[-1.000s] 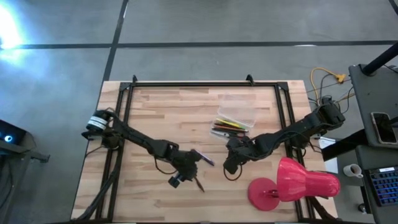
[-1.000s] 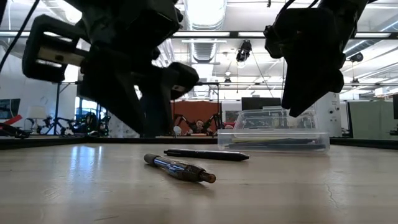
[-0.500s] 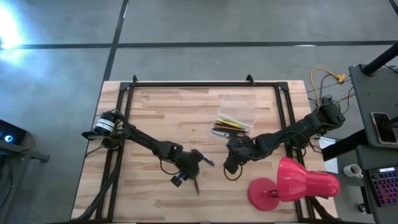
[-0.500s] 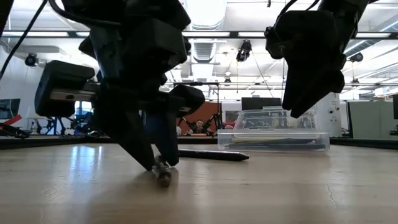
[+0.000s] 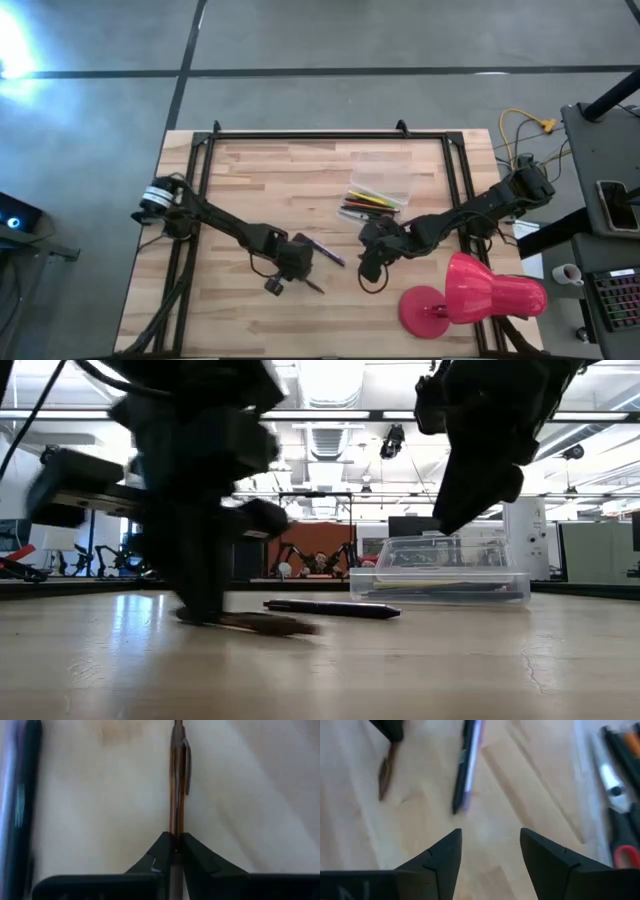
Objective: Pick & place school supplies into a supply box
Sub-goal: Put the brown pen into the transparent supply box
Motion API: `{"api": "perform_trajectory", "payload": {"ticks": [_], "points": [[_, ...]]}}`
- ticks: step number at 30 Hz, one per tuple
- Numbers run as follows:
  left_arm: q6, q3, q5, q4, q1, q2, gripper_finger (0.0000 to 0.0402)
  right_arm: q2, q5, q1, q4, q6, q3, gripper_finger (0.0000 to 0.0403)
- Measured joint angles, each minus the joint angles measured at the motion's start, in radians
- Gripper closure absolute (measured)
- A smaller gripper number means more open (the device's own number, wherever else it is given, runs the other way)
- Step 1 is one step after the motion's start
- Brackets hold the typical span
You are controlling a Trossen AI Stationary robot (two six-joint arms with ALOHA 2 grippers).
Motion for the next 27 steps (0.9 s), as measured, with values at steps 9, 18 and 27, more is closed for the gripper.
{"api": "perform_trajectory", "payload": {"ticks": [9,18,27], "points": [[0.023,0.001,-0.093,-0.009,0.212,-0.159,0.0392,-0.135,0.237,0.016,-0.019,0.153,0.000,0.0233],[0.188,0.255,-0.060,-0.004,0.429,-0.048,0.0394,-0.319,0.386,0.040,-0.313,0.286,-0.002,0.0260],[0.317,0.756,-0.031,-0.233,0.434,0.325,0.0389,-0.343,0.448,0.041,-0.352,0.347,0.000,0.0271]]}}
